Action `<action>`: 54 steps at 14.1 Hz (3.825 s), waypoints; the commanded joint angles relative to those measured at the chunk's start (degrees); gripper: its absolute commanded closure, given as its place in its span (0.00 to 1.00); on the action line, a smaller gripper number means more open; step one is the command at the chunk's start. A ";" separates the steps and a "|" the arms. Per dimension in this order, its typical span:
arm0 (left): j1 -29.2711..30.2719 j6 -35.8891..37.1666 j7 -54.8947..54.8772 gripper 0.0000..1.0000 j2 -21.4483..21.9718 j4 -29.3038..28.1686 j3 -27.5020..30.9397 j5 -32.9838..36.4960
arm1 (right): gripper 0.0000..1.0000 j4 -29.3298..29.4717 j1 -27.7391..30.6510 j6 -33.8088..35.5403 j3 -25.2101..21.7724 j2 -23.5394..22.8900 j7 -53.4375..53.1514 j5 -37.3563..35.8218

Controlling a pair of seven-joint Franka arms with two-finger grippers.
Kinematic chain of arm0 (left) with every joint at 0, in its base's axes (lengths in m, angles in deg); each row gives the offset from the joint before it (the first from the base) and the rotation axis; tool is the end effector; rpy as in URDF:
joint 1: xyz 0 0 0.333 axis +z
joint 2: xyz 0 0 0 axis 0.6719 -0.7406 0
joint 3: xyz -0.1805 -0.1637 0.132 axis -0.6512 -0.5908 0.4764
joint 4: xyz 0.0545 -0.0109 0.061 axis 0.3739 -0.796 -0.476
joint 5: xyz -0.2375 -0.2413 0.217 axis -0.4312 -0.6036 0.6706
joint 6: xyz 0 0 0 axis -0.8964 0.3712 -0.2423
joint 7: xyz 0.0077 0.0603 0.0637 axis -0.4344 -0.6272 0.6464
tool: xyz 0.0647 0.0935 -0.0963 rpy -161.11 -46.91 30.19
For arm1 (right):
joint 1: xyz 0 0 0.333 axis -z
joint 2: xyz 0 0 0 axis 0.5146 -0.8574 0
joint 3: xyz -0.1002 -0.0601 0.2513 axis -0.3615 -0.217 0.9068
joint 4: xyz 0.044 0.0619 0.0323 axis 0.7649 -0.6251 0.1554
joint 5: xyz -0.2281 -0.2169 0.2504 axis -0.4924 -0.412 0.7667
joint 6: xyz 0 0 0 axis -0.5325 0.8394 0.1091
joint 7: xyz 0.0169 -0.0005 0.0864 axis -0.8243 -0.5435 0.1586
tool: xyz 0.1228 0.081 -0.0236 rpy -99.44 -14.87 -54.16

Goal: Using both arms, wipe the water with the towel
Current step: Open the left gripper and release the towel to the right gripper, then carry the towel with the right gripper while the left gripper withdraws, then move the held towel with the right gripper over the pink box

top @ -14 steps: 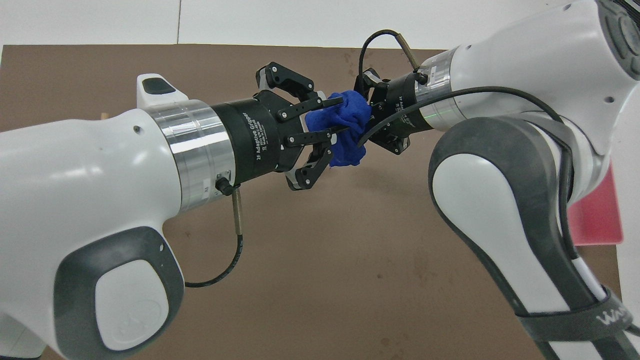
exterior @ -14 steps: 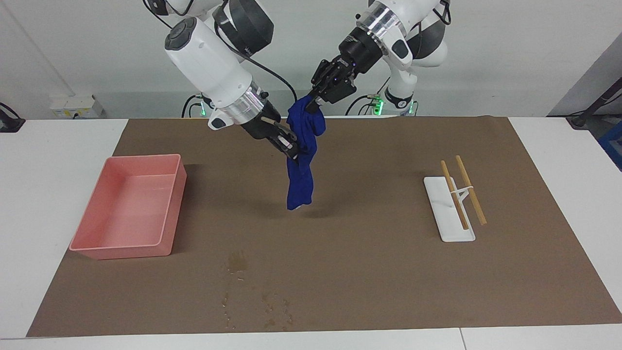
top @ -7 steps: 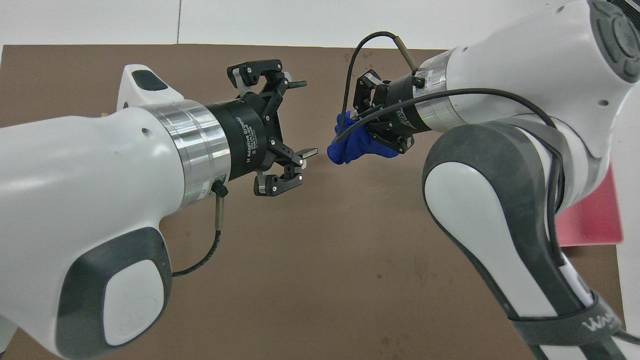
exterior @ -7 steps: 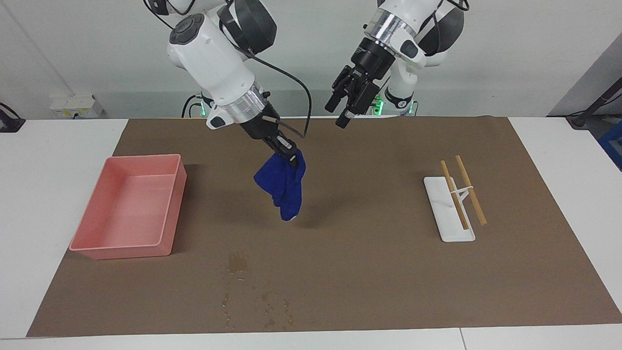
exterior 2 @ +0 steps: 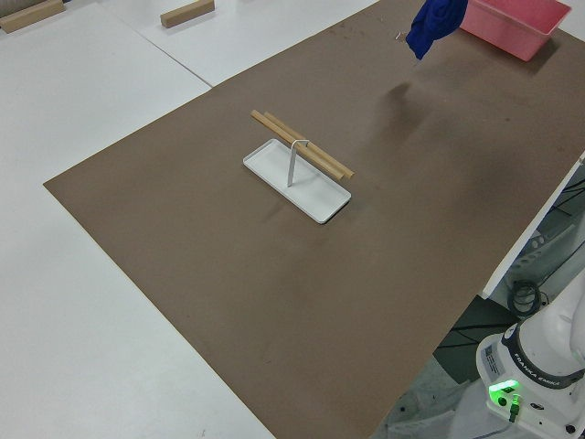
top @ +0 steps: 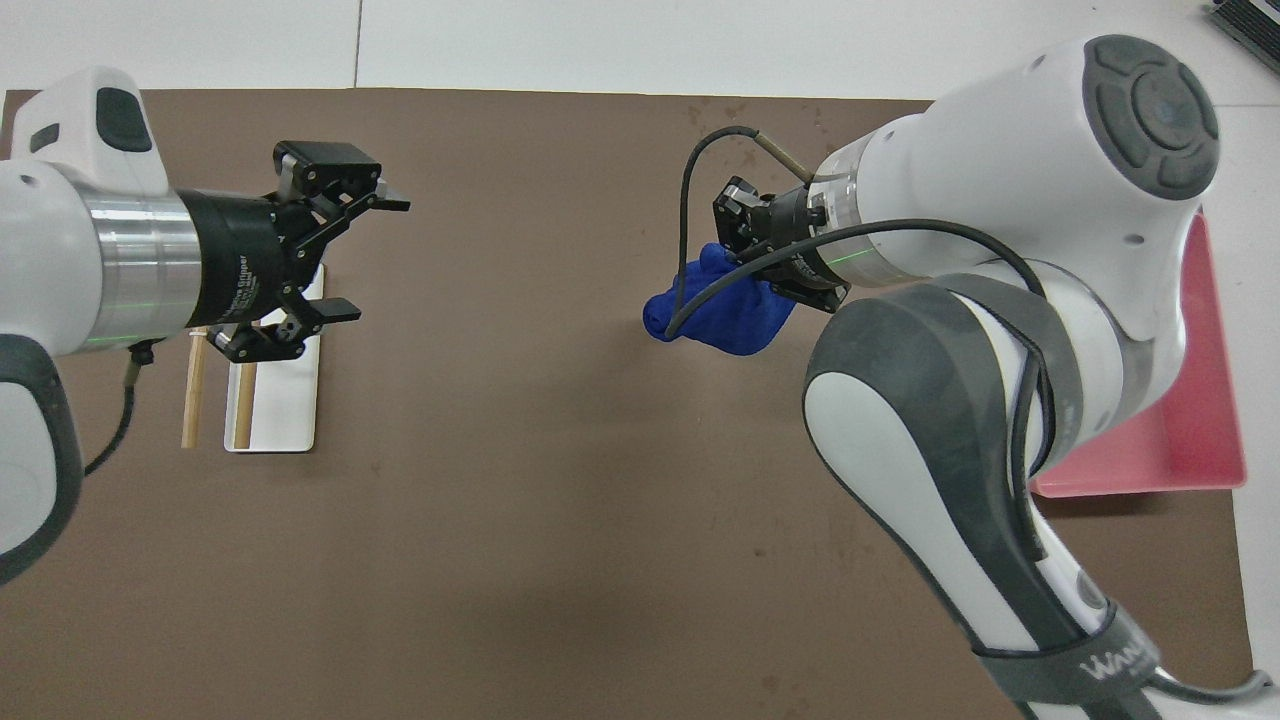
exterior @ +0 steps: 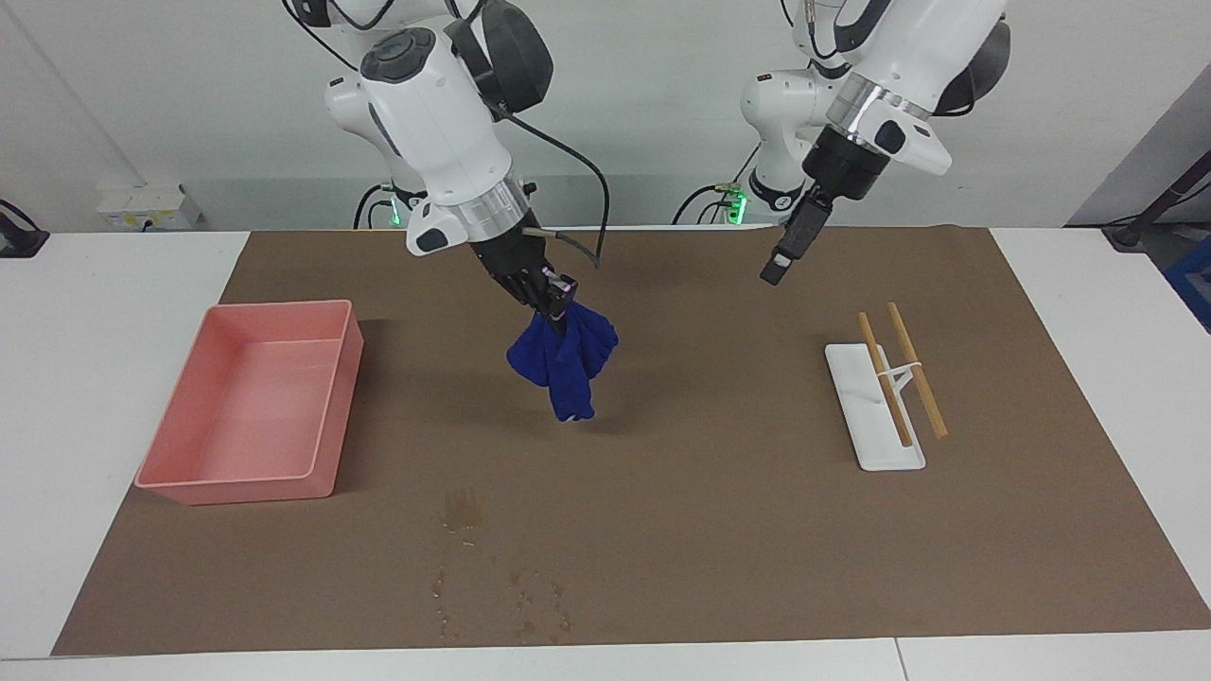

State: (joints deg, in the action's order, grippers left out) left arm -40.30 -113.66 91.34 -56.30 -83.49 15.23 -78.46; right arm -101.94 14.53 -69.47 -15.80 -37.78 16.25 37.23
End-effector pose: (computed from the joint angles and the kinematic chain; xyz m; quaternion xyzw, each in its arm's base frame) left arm 0.5602 -0.1957 0.5567 0.8978 0.3761 0.0535 0.2229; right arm 0.6037 0.2690 0.4805 -0.9443 0.2873 -0.0056 0.1603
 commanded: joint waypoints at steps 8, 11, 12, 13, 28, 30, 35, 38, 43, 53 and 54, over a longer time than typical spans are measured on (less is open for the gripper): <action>11.27 16.44 -57.91 0.00 0.74 0.86 -0.12 19.82 | 1.00 4.36 10.38 -5.95 -0.02 -4.79 30.53 -8.78; 11.09 24.72 -59.14 0.00 -5.32 10.61 -0.03 22.29 | 1.00 13.78 10.38 -13.23 -0.11 -14.73 36.59 -9.22; 9.53 25.43 -59.15 0.00 -6.99 12.03 1.10 22.12 | 1.00 13.89 10.55 -16.47 -0.03 -16.15 38.18 -9.05; 4.73 25.52 -59.15 0.00 -7.70 12.65 5.29 21.85 | 1.00 13.45 10.73 -20.34 -0.02 -17.03 38.63 -8.96; -1.91 24.03 -58.88 0.00 -4.02 7.12 12.89 20.62 | 1.00 -3.23 11.43 -46.81 0.06 -27.50 46.02 -8.61; -1.91 24.03 -58.88 0.00 -4.02 7.12 12.89 20.62 | 1.00 -3.78 11.35 -47.09 0.06 -27.24 46.37 -8.61; -1.91 24.03 -58.88 0.00 -4.02 7.12 12.89 20.62 | 1.00 -4.74 10.64 -44.12 0.06 -26.45 46.11 -8.52; -1.91 24.03 -58.88 0.00 -4.02 7.12 12.89 20.62 | 1.00 -5.53 10.64 -37.19 0.06 -24.35 46.02 -8.52; -1.91 24.03 -58.88 0.00 -4.02 7.12 12.89 20.62 | 1.00 -16.41 10.64 -35.06 0.15 -17.32 45.84 -8.43; -1.91 24.03 -58.88 0.00 -4.02 7.12 12.89 20.62 | 1.00 -29.36 11.26 -11.01 0.06 4.46 46.11 -8.43; -1.91 24.03 -58.88 0.00 -4.02 7.12 12.89 20.62 | 1.00 -29.44 11.52 -8.79 -0.02 7.45 46.11 -8.43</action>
State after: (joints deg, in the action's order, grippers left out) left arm -41.75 -89.68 32.70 -61.81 -74.83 27.65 -57.81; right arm -128.50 24.85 -82.48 -16.19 -37.89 61.43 29.25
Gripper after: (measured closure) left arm 0.000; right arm 0.965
